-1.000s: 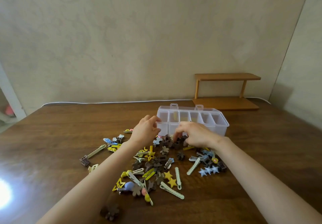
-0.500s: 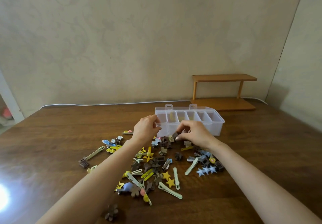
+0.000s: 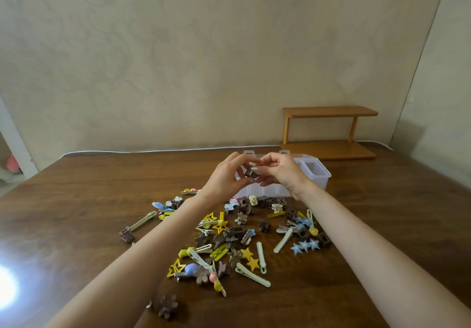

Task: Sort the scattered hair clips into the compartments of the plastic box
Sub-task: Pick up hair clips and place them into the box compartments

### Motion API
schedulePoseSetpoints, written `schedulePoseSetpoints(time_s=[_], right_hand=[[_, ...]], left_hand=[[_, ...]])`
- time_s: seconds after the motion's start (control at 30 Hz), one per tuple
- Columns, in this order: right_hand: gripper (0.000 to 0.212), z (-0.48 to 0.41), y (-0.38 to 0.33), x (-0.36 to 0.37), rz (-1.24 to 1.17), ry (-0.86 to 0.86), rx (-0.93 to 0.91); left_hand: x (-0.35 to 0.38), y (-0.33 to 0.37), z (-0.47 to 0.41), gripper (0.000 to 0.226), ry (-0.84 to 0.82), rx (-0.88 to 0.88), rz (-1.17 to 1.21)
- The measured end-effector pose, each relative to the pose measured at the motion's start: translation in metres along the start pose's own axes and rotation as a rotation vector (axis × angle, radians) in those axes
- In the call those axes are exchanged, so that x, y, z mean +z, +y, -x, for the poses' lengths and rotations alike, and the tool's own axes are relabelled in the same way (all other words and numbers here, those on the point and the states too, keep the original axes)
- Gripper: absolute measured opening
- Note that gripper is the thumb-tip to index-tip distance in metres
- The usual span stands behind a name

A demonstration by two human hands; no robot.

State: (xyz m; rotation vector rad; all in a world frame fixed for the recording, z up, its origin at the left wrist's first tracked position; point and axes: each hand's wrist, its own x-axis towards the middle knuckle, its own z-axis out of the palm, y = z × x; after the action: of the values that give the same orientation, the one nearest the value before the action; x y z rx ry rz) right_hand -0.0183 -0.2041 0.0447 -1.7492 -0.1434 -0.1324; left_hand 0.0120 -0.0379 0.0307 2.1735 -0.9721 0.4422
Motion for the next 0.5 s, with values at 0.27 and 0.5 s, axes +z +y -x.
schedulePoseSetpoints(time_s=[0.27, 0.5], right_hand=[[0.006, 0.002, 0.006, -0.016, 0.134, 0.128, -0.046], [0.013, 0.008, 0.021, -0.031, 0.638, 0.067, -0.100]], left_hand=[[-0.007, -0.020, -0.022, 0.021, 0.146, -0.289, -0.202], [0.005, -0.032, -0.038, 0.038, 0.025, -0.348, -0.375]])
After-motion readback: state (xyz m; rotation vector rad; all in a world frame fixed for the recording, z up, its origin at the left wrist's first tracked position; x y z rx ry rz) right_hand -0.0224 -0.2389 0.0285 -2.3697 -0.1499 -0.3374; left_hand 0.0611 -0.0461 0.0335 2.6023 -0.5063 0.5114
